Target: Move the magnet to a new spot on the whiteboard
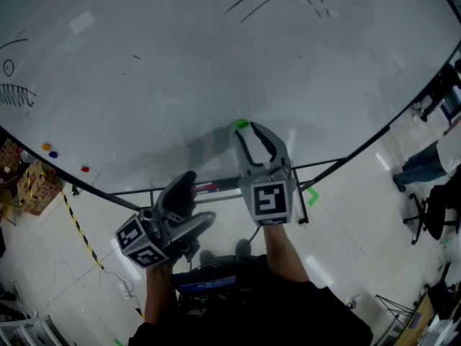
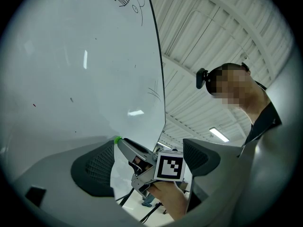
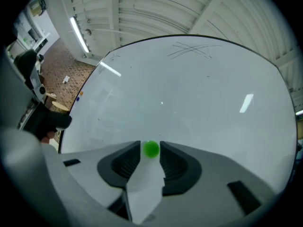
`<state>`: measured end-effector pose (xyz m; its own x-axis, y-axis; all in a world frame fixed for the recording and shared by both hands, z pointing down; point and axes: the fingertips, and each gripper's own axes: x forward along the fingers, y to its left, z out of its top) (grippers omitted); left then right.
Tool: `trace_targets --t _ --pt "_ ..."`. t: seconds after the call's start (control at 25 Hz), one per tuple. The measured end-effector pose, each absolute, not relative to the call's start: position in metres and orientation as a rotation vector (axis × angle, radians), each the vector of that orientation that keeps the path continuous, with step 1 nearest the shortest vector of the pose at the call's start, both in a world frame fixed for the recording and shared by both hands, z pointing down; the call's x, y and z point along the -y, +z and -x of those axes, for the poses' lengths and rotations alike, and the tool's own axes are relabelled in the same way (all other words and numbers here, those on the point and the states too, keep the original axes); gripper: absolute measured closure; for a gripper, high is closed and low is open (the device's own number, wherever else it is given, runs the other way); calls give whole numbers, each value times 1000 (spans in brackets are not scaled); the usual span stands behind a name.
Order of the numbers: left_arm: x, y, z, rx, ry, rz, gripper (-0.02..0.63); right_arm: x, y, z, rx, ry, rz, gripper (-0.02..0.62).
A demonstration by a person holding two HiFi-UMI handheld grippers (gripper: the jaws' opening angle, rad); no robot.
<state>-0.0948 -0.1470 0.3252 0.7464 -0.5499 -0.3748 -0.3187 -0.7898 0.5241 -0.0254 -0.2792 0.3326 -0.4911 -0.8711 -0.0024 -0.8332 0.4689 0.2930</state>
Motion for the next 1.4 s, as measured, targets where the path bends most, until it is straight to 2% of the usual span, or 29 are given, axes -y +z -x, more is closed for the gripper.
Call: trace_targets --t 0.4,0.64,0.76,1.2,1.4 --pt "131 325 97 579 -730 -2517 161 244 326 22 2736 -175 -1393 439" --pt "117 330 102 542 -689 -2498 160 217 327 34 3203 480 -1008 445" --pt "112 332 105 518 -681 -2496 160 207 329 36 3290 691 -897 445" --pt "95 343 102 466 -571 -2627 160 160 336 41 3340 879 -778 445" --pt "108 364 106 449 -588 -2288 161 145 348 37 3300 915 -827 445"
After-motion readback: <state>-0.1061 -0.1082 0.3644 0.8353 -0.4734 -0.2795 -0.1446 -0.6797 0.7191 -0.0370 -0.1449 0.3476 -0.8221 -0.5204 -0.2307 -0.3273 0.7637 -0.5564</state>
